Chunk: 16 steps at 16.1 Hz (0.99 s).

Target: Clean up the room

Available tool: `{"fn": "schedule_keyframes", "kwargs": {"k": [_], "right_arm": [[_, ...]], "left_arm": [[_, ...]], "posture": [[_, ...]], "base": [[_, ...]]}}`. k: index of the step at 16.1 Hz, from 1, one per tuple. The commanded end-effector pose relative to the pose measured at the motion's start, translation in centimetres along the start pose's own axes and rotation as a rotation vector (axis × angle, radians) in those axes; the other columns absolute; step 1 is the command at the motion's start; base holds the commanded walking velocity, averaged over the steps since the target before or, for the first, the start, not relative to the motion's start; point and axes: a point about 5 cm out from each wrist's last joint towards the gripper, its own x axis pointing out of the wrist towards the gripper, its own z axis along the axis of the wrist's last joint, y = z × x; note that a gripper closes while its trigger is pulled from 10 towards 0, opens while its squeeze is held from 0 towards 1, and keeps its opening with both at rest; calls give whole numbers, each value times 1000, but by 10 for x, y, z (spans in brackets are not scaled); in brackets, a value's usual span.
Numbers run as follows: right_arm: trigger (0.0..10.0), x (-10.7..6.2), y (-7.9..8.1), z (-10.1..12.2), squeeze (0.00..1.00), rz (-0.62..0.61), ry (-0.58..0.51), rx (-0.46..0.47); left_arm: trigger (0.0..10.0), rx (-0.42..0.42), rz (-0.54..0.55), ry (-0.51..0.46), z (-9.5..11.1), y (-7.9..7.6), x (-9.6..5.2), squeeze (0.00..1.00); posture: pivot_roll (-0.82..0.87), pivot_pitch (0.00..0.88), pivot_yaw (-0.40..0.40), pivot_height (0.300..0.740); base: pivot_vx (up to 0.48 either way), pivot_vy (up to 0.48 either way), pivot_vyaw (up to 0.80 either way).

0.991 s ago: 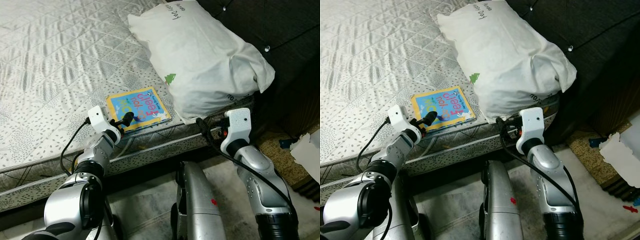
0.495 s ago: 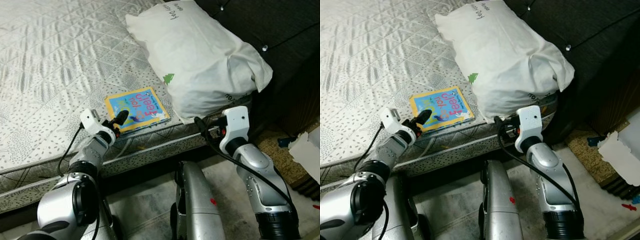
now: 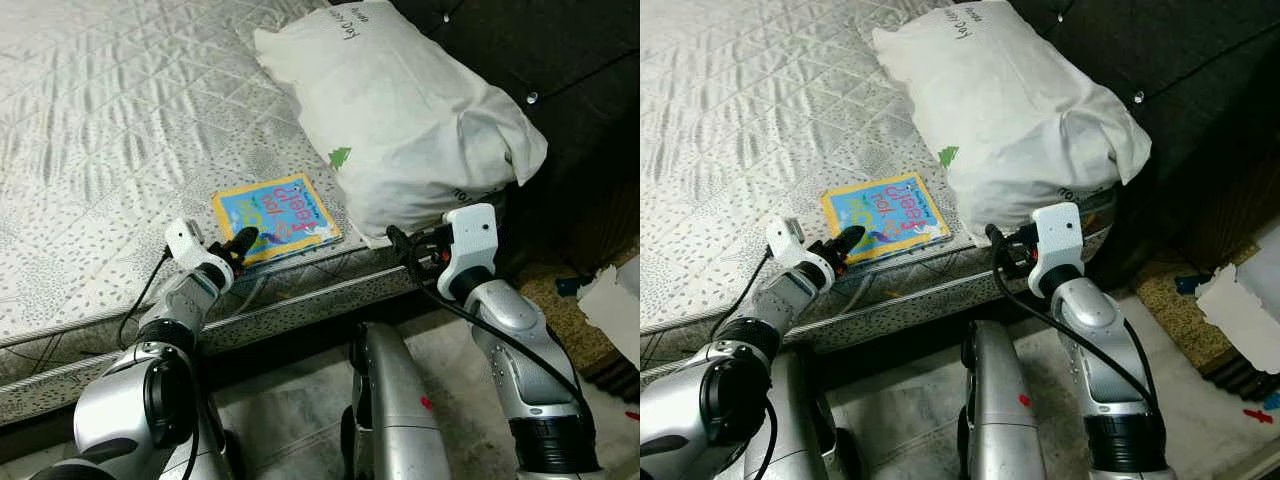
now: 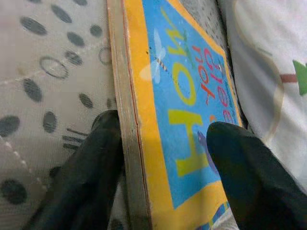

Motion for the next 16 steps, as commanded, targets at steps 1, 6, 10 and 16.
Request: {"fn": "schedule_keyframes", "kwargs": {"k": [1, 6, 10, 16], "right_arm": [[10000, 2, 2, 6, 0, 10, -19, -23], [10000, 4, 4, 8, 0, 15, -26, -26], [10000, 4, 5, 8, 0, 14, -26, -26], [10000, 6, 8, 8, 0, 20, -30, -24]], "left_arm": [[0, -25, 4, 194, -44, -1, -1, 0], [0, -7, -21, 216, -49, -7, 1, 0], [0, -4, -20, 217, -49, -5, 0, 0], [0, 18, -9, 191, -45, -3, 0, 0]], "posture": [[-313, 76, -72, 479], [-312, 75, -71, 479], [-310, 75, -70, 479], [-301, 72, -70, 479]], "base": [[0, 0, 0], [0, 0, 0], [0, 0, 0], [0, 0, 0]]}}
